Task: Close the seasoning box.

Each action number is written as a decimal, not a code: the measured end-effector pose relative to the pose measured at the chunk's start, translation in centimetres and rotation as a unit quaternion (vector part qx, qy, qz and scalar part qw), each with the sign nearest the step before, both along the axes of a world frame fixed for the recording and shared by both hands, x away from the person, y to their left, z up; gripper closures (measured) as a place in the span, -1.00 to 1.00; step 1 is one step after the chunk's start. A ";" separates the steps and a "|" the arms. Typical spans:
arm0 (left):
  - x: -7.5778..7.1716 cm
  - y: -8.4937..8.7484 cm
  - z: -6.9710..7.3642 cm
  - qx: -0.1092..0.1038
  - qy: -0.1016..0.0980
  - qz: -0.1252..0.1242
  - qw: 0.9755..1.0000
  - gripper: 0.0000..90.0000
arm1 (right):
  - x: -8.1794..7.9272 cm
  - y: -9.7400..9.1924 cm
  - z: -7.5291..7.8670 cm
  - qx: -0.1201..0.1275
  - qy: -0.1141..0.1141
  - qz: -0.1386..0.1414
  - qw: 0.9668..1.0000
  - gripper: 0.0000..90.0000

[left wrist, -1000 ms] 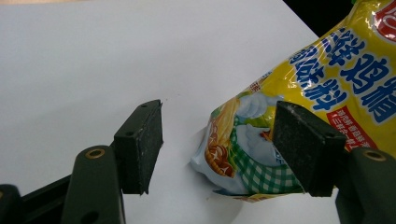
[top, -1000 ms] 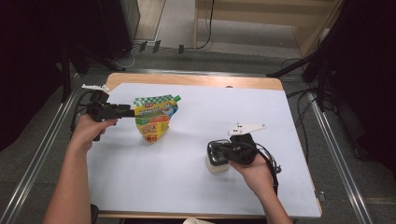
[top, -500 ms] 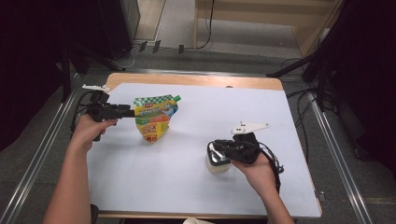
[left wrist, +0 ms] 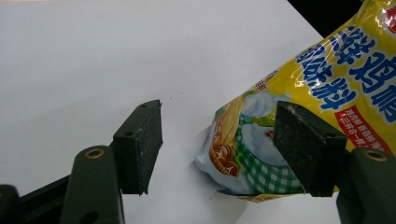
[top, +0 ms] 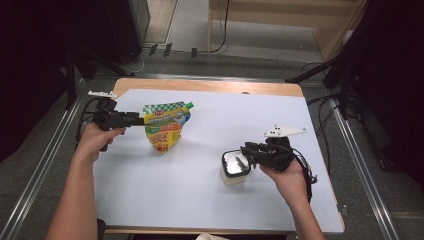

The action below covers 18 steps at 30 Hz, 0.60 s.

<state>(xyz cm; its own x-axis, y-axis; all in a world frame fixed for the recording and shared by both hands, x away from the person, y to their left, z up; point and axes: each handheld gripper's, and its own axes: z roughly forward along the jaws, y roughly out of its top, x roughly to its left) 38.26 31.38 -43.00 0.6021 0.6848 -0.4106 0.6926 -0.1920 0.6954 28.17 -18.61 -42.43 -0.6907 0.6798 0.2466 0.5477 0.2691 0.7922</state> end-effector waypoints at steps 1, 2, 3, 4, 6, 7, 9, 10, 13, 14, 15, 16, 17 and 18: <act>0.0 0.0 0.0 0.000 0.000 0.000 1.000 -0.25 | 0.0 -0.2 0.0 -0.001 -0.001 -0.004 1.000 0.57; 0.0 0.0 0.0 0.000 0.000 0.000 1.000 -0.25 | 0.1 -0.4 0.0 0.000 -0.001 -0.007 1.000 0.56; 0.0 0.0 0.0 0.000 0.000 0.000 1.000 -0.25 | 0.2 -0.6 0.0 0.002 -0.002 -0.010 1.000 0.55; 0.0 0.0 0.0 0.000 -0.001 -0.001 1.000 -0.25 | 0.2 -0.8 0.0 0.001 -0.004 -0.013 1.000 0.52; 0.0 0.0 0.0 0.000 -0.001 0.000 1.000 -0.25 | 0.3 -1.3 -0.1 0.001 -0.005 -0.021 1.000 0.48; 0.0 0.0 0.0 -0.001 -0.001 0.000 1.000 -0.25 | 0.4 -1.6 -0.1 0.001 -0.007 -0.025 1.000 0.45; 0.0 0.0 -0.1 -0.001 0.000 0.001 1.000 -0.25 | 0.6 -2.1 -0.2 0.001 -0.007 -0.032 0.999 0.37; 0.0 0.0 -0.1 -0.001 0.000 0.000 1.000 -0.25 | 0.7 -2.3 -0.3 0.002 -0.011 -0.036 0.999 0.30; 0.0 0.0 -0.1 0.001 0.000 0.000 1.000 -0.25 | 0.9 -3.0 -0.5 0.003 -0.012 -0.053 0.999 0.18; 0.0 0.0 -0.1 0.002 0.000 0.000 1.000 -0.25 | 0.9 -3.3 -0.5 0.005 -0.015 -0.056 0.998 0.16; 0.0 0.0 -0.1 0.002 0.000 0.000 1.000 -0.25 | 1.0 -3.5 -0.6 0.008 -0.015 -0.059 0.998 0.15; 0.0 0.0 -0.2 0.002 0.001 0.000 1.000 -0.25 | 1.1 -3.7 -0.7 0.010 -0.016 -0.062 0.998 0.12; 0.0 0.0 -0.2 0.002 0.001 0.000 1.000 -0.25 | 1.1 -4.0 -0.8 0.013 -0.015 -0.066 0.998 0.11; 0.0 0.0 -0.2 0.002 0.001 0.001 1.000 -0.25 | 1.2 -4.2 -0.9 0.011 -0.015 -0.067 0.998 0.10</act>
<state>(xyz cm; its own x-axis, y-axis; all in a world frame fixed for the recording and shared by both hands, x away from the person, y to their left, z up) 38.24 31.39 -43.16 0.6006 0.6869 -0.4093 0.6939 -0.1934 0.6936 29.33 -22.79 -43.31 -0.6010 0.7612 0.2439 0.5540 0.1767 0.8136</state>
